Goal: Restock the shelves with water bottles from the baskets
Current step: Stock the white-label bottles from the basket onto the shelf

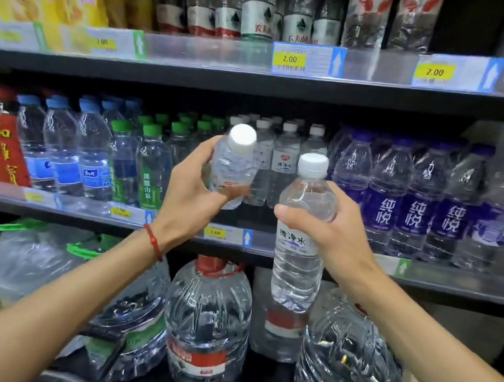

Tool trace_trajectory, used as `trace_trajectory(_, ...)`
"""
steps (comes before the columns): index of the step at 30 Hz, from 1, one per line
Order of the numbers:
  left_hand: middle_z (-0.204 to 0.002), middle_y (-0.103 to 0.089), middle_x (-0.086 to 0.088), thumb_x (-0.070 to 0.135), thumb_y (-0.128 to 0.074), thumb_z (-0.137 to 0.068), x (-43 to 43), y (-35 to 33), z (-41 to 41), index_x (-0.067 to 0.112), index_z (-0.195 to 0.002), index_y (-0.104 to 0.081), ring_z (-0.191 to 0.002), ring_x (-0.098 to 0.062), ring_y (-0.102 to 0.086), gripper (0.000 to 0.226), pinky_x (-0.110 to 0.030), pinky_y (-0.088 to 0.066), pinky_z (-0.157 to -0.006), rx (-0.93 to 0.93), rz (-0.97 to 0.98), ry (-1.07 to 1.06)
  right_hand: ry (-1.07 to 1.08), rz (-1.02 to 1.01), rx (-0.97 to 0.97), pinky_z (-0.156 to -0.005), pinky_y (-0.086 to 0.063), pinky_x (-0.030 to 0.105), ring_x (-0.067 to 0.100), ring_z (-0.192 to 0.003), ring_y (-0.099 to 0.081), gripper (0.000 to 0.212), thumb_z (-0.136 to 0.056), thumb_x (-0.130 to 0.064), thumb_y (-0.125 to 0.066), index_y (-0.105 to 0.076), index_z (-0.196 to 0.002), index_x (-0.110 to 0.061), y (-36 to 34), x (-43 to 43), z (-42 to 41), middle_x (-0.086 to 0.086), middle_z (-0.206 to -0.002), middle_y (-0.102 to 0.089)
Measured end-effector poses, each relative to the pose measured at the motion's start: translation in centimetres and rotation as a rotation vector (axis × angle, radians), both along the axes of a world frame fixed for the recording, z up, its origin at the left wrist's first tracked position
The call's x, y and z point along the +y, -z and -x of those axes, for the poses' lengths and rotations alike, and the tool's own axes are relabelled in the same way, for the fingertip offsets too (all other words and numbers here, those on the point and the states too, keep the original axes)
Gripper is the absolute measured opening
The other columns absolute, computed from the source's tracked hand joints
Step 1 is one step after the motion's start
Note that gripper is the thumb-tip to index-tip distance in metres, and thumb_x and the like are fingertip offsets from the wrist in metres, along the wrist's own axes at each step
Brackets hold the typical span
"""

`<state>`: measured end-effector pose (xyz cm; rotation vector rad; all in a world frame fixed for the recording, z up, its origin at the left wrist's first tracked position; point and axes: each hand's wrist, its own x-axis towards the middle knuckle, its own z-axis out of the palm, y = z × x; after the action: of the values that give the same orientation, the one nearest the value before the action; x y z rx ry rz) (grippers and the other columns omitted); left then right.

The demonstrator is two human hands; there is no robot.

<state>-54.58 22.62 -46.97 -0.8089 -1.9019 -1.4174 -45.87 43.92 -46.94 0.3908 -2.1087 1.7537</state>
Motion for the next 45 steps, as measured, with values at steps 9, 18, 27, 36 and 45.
trace_trajectory(9,-0.113,-0.070,0.009,0.011,-0.086,-0.081,-0.2,2.8,7.7,0.025,-0.121,-0.054,-0.105,0.002,-0.068,0.054,-0.030,-0.055,-0.098,-0.132,0.093,-0.034,0.056,-0.057,0.023,-0.078,-0.050,0.007,0.000,-0.098,-0.073,0.046,-0.082,-0.025,-0.088,-0.065,-0.121,-0.019,-0.6,-0.7,2.9,-0.010,-0.107,-0.078)
trace_trajectory(18,-0.107,-0.062,0.006,0.021,-0.080,-0.089,-0.2,3.7,13.3,0.003,-0.133,-0.039,-0.101,-0.008,-0.065,0.063,-0.009,-0.050,-0.086,-0.272,0.099,-0.117,0.043,-0.145,0.013,-0.083,-0.053,0.018,0.007,-0.094,-0.074,0.041,-0.082,-0.024,-0.087,-0.064,-0.115,-0.017,-0.4,-0.4,4.6,-0.008,-0.099,-0.077)
trace_trajectory(27,-0.136,-0.060,-0.010,0.010,-0.072,-0.094,0.7,3.5,15.6,0.015,-0.146,-0.033,-0.121,-0.021,-0.062,0.065,-0.030,-0.055,-0.098,-0.343,-0.073,-0.062,0.034,-0.129,0.040,-0.083,-0.054,0.016,0.008,-0.093,-0.075,0.037,-0.084,-0.022,-0.085,-0.066,-0.115,-0.016,-0.5,0.4,4.4,-0.005,-0.101,-0.079)
trace_trajectory(36,-0.138,-0.061,-0.008,0.021,-0.068,-0.097,1.4,2.9,14.8,0.014,-0.153,-0.031,-0.120,-0.021,-0.060,0.067,-0.037,-0.049,-0.102,-0.418,-0.043,-0.051,0.021,-0.183,0.047,-0.084,-0.052,0.011,0.005,-0.096,-0.075,0.037,-0.079,-0.020,-0.090,-0.072,-0.112,-0.017,-0.5,1.1,3.7,-0.009,-0.102,-0.080)
trace_trajectory(45,-0.124,-0.051,-0.014,0.025,-0.061,-0.094,1.1,2.2,8.8,0.004,-0.126,-0.048,-0.116,-0.031,-0.051,0.040,-0.041,-0.046,-0.096,-0.124,0.356,-0.398,0.026,-0.283,0.130,-0.099,-0.057,0.035,0.008,-0.100,-0.075,0.045,-0.072,-0.035,-0.095,-0.076,-0.109,-0.019,-1.3,0.2,2.8,-0.009,-0.103,-0.080)
